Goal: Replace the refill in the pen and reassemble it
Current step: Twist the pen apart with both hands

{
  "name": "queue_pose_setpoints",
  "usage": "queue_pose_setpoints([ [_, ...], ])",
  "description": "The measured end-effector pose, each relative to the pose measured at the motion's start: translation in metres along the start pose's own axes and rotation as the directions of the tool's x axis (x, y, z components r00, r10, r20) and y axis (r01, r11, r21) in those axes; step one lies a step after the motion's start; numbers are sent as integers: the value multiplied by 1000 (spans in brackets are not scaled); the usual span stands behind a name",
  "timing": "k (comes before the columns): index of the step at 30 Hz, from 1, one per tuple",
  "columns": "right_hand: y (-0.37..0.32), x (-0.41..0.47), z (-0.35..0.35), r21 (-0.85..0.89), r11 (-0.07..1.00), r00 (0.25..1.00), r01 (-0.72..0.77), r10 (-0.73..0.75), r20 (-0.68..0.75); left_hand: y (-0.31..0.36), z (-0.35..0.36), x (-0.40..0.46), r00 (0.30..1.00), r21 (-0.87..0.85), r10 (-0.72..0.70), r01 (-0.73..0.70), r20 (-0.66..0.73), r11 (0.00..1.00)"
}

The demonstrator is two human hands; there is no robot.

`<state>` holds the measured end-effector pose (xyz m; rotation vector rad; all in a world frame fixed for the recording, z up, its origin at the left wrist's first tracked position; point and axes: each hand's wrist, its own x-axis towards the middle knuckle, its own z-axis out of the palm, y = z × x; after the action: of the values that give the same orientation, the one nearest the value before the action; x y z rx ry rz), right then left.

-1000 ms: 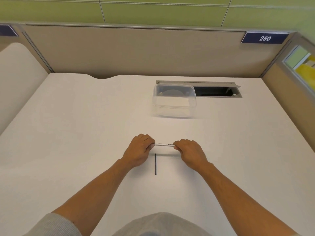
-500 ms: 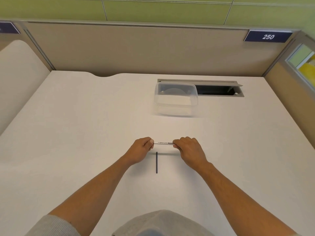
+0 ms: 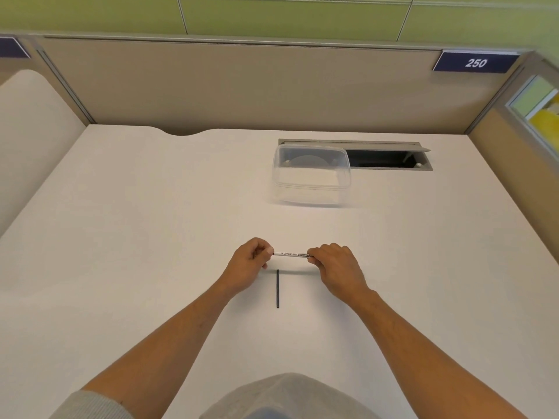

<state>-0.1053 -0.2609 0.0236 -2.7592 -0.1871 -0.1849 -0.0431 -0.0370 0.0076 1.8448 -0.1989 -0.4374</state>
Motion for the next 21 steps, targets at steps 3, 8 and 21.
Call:
queue_pose_setpoints([
  [3,1,-2,1,22,1000,1000,-15,15,7,-1,-1,0,999,80,41,-41,1,996],
  [8,-3,-1,1,43,999,1000,-19,18,9,0,6,-3,999,200,26,-19,-33,980],
  [21,-1,-4,-1,49,998,999,-46,45,30,0,5,-5,1000,77,-14,14,3,997],
])
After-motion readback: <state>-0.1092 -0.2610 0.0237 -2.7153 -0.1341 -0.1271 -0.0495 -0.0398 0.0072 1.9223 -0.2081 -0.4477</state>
